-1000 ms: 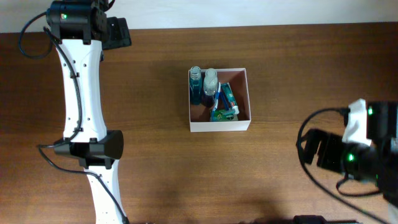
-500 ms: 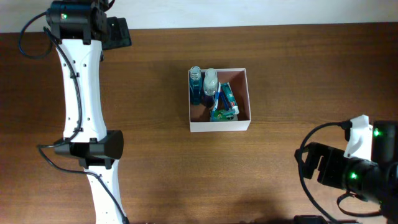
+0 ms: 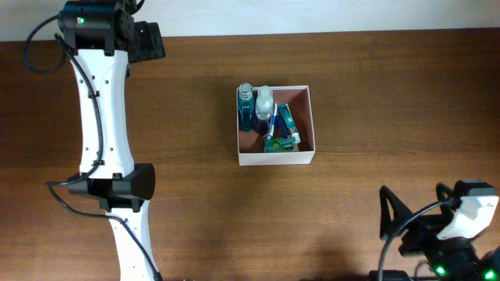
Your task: Pack container
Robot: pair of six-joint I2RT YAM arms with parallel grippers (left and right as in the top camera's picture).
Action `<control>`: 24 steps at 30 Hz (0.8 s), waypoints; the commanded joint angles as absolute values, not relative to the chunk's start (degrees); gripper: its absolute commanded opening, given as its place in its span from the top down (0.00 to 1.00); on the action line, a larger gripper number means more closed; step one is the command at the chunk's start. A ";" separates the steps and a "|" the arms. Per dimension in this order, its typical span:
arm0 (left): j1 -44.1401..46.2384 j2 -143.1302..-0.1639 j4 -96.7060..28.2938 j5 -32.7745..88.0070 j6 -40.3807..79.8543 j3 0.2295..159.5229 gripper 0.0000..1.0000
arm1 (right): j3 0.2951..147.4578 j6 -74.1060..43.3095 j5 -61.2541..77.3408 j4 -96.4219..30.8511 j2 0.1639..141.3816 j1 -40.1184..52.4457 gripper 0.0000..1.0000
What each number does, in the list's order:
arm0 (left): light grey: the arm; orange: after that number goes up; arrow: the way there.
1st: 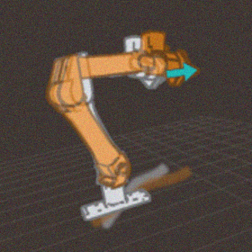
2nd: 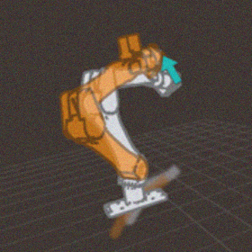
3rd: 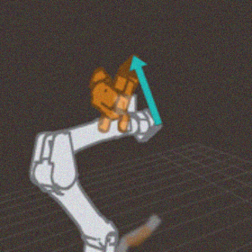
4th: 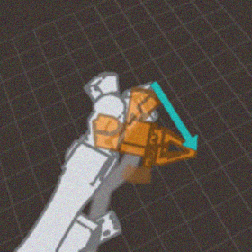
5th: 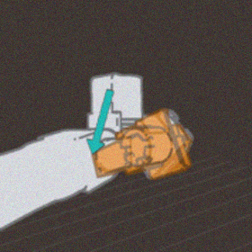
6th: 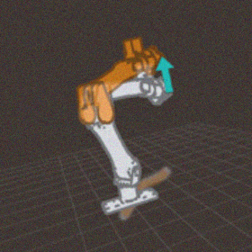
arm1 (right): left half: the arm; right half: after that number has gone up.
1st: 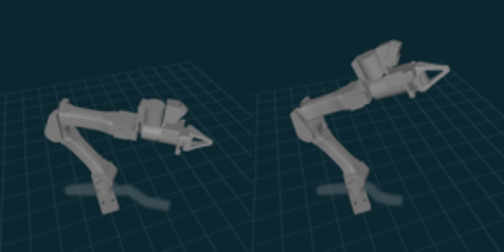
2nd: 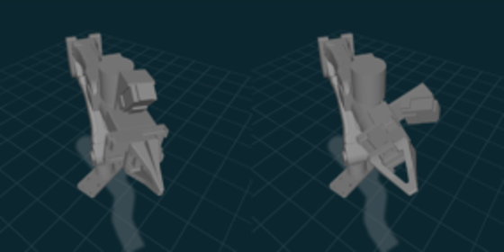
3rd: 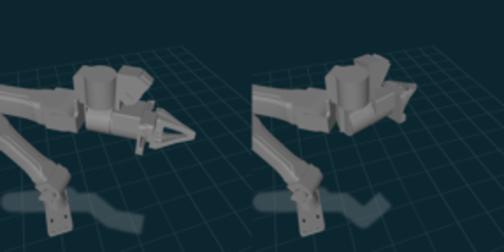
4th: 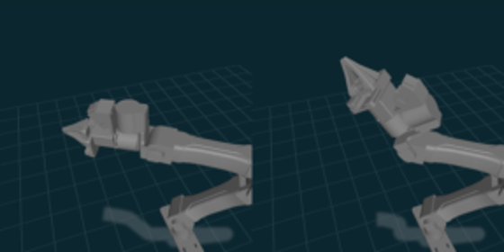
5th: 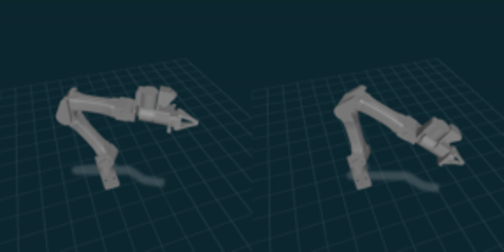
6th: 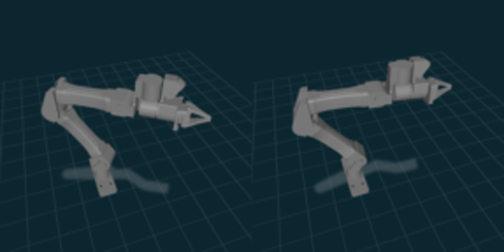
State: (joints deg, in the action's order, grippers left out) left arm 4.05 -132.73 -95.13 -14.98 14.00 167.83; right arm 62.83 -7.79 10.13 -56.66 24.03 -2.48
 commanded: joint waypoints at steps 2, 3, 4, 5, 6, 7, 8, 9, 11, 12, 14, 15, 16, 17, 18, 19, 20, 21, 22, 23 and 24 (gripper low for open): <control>3.95 -131.66 -95.22 -14.98 14.28 167.70 0.01 | 43.51 -3.20 9.63 -38.54 13.63 -2.66 0.01; 3.95 -131.66 -95.22 -14.98 14.28 167.70 0.01 | 37.82 -3.20 9.63 -31.51 11.14 -2.66 0.01; 3.95 -131.66 -95.22 -14.98 14.28 167.70 0.01 | 34.52 -3.22 9.65 -27.44 9.80 -2.66 0.01; 3.95 -131.66 -95.22 -14.98 14.28 167.70 0.01 | 30.37 -3.22 9.69 -22.09 8.29 -2.66 0.01; 3.97 -131.66 -95.22 -14.98 14.31 167.70 0.01 | 26.55 -3.25 9.91 -17.19 7.01 -2.66 0.01; 3.97 -131.66 -95.22 -14.96 14.31 167.70 0.01 | 23.55 -3.44 10.09 -13.30 5.96 -2.59 0.02; 3.97 -131.66 -95.22 -14.98 14.31 167.70 0.01 | 20.93 -3.42 10.31 -9.91 5.08 -2.48 0.01; 3.95 -131.66 -95.22 -14.98 14.31 167.70 0.01 | 17.96 -3.40 10.26 -6.15 4.14 -2.07 0.01; 3.97 -131.66 -95.22 -14.98 14.31 167.70 0.01 | 13.41 -3.40 9.63 -1.13 2.48 -1.06 0.01; 3.97 -131.66 -95.22 -14.98 14.28 167.70 0.01 | 11.33 -3.40 9.28 0.89 1.63 -0.60 0.01; 3.97 -131.66 -95.22 -14.98 14.28 167.70 0.01 | 8.40 -3.40 8.69 3.18 0.27 0.01 0.01; 3.95 -131.66 -95.20 -14.98 14.28 167.70 0.01 | 7.09 -3.42 8.51 4.62 0.16 0.16 0.01; 3.95 -131.66 -95.22 -14.98 14.28 167.70 0.01 | 5.85 -3.42 8.56 6.13 0.19 0.16 0.01; 3.95 -131.66 -95.22 -14.98 14.28 167.70 0.01 | 4.86 -3.42 8.56 7.33 0.19 0.16 0.01; 3.95 -131.66 -95.22 -14.98 14.31 167.70 0.01 | 3.84 -3.40 8.51 8.43 0.19 0.16 0.01; 3.95 -131.66 -95.22 -14.98 14.31 167.70 0.01 | 2.92 -3.38 8.29 9.06 0.19 0.14 0.01; 3.97 -131.66 -95.22 -14.98 14.28 167.70 0.01 | 2.44 -3.40 8.21 9.02 0.19 0.03 0.02; 3.97 -131.66 -95.22 -14.98 14.31 167.70 0.01 | 2.13 -3.40 8.12 9.02 0.19 -0.12 0.01; 3.97 -131.66 -95.22 -14.98 14.31 167.70 0.01 | 1.61 -3.40 8.10 9.02 0.19 -0.34 0.01; 3.97 -131.66 -95.22 -14.96 14.28 167.70 0.01 | 1.21 -3.40 8.10 9.02 0.19 -0.67 0.01; 3.97 -131.66 -95.22 -14.98 14.28 167.70 0.01 | 0.71 -3.40 8.12 8.99 0.19 -1.10 0.01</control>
State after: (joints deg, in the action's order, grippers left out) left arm 4.05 -132.73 -95.13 -15.00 13.98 167.83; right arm 2.37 -3.84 9.02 8.56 0.91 -0.34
